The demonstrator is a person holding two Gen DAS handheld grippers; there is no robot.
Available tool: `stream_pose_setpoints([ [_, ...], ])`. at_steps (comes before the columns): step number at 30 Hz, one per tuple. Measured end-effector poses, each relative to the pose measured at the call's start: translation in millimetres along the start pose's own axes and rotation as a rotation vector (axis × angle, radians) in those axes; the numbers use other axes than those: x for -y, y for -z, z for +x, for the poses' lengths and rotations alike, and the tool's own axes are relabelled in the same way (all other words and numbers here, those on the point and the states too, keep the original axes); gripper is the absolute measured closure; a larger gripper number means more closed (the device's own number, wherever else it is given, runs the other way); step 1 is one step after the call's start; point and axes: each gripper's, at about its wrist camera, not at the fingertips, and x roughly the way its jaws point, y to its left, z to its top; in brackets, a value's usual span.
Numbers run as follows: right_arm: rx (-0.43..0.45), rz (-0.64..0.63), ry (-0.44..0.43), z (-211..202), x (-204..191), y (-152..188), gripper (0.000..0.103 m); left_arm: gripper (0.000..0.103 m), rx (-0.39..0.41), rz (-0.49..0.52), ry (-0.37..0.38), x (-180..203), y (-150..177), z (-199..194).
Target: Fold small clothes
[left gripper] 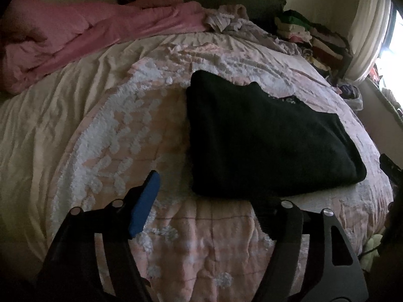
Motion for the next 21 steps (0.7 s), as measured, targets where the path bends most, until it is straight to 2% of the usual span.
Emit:
stream_pose_setpoints([
  [1,0.005,-0.004,-0.004,-2.0,-2.9,-0.6,0.005,0.029,0.008,0.002,0.000,0.4,-0.7,-2.5],
  [4,0.020,-0.021,-0.013,-6.9,-11.8,-1.1,0.005,0.027,0.022,0.008,-0.001,1.9,-2.1,-7.6],
  [7,0.036,-0.043,-0.022,-11.1,-20.9,-1.6,0.005,0.018,0.030,0.008,-0.004,2.7,-3.0,-10.5],
  [12,0.049,-0.067,-0.028,-17.2,-34.0,-1.4,0.005,0.015,0.039,0.010,0.000,3.4,-3.8,-14.8],
  [14,0.055,-0.084,-0.033,-19.4,-40.7,-0.9,0.005,0.011,0.045,0.011,-0.006,4.0,-4.7,-17.1],
  [21,0.054,-0.128,-0.046,-21.6,-68.0,0.4,0.005,0.010,0.078,0.018,-0.005,6.4,-7.2,-29.3],
])
